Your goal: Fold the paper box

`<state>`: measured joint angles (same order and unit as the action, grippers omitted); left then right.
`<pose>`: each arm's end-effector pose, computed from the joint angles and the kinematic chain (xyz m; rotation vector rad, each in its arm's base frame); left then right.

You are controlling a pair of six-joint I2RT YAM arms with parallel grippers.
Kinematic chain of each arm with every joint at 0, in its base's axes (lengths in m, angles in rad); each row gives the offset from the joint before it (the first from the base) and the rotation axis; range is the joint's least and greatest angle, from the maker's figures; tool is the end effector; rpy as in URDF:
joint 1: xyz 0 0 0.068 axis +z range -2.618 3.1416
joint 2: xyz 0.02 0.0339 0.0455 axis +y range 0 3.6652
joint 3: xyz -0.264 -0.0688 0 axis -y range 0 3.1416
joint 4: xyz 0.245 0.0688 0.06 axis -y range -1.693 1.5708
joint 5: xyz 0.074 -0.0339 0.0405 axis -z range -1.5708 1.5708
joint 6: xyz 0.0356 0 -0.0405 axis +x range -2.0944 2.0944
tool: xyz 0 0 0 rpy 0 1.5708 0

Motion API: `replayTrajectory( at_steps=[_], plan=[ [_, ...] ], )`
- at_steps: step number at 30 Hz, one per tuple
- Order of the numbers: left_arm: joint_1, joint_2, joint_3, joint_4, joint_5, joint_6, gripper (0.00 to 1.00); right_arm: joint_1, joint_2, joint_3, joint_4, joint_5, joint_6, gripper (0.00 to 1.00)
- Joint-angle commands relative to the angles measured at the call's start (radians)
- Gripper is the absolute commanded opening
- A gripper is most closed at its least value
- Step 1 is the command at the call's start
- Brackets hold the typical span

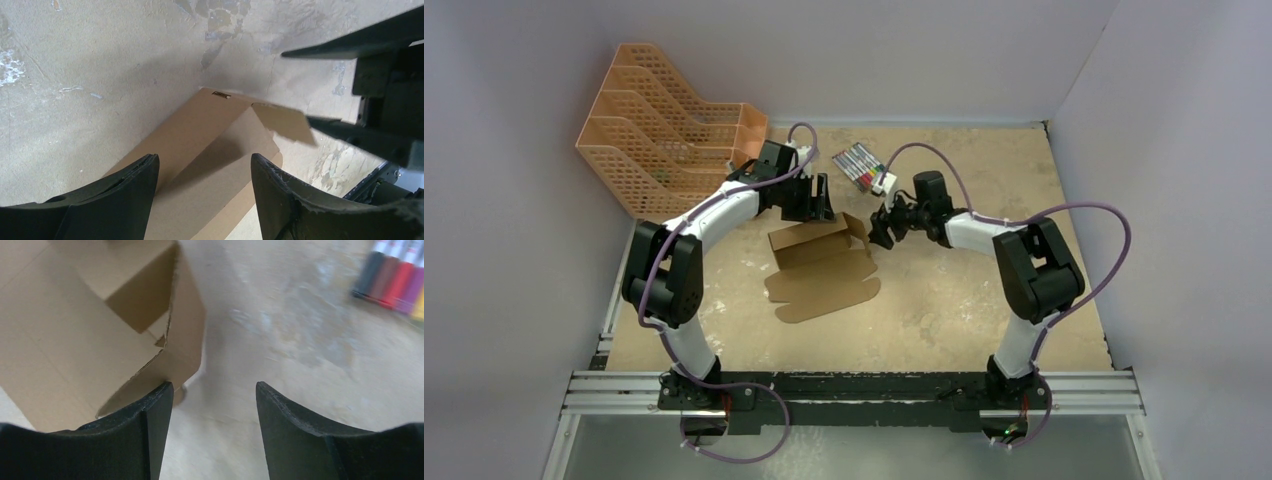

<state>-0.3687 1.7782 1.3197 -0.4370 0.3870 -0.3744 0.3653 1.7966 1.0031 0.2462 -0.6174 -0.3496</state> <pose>0.3566 -0.1522 0.2337 0.1674 2.5385 -0.7869 0.3491 0.1556 0.1846 -1.0564 1.7838 0.6597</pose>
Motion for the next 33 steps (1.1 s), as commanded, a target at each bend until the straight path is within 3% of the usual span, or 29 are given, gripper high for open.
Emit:
replayTrajectory(
  at_steps=[1,8,17,22,24,28,33],
  plan=[
    [0.004,-0.049,-0.013,0.012,-0.001,0.024,0.67,0.057,-0.001,-0.021,0.119,-0.029,0.022,0.65],
    [0.004,-0.068,-0.032,0.018,-0.025,-0.002,0.67,0.085,0.0,-0.061,0.184,-0.029,0.064,0.65],
    [0.006,-0.332,-0.019,-0.125,-0.56,-0.122,0.74,0.093,-0.002,-0.068,0.204,-0.04,0.064,0.66],
    [0.043,-0.453,-0.12,-0.231,-0.72,-0.156,0.77,0.097,0.007,-0.067,0.211,-0.049,0.056,0.66],
    [0.082,-0.492,-0.185,-0.231,-0.694,-0.17,0.78,0.1,0.01,-0.066,0.211,-0.055,0.054,0.66],
    [0.161,-0.527,-0.296,-0.175,-0.511,-0.202,0.78,0.103,0.015,-0.066,0.212,-0.06,0.041,0.66],
    [0.171,-0.506,-0.342,-0.124,-0.417,-0.186,0.77,0.112,0.022,-0.053,0.198,-0.066,0.027,0.66]
  ],
)
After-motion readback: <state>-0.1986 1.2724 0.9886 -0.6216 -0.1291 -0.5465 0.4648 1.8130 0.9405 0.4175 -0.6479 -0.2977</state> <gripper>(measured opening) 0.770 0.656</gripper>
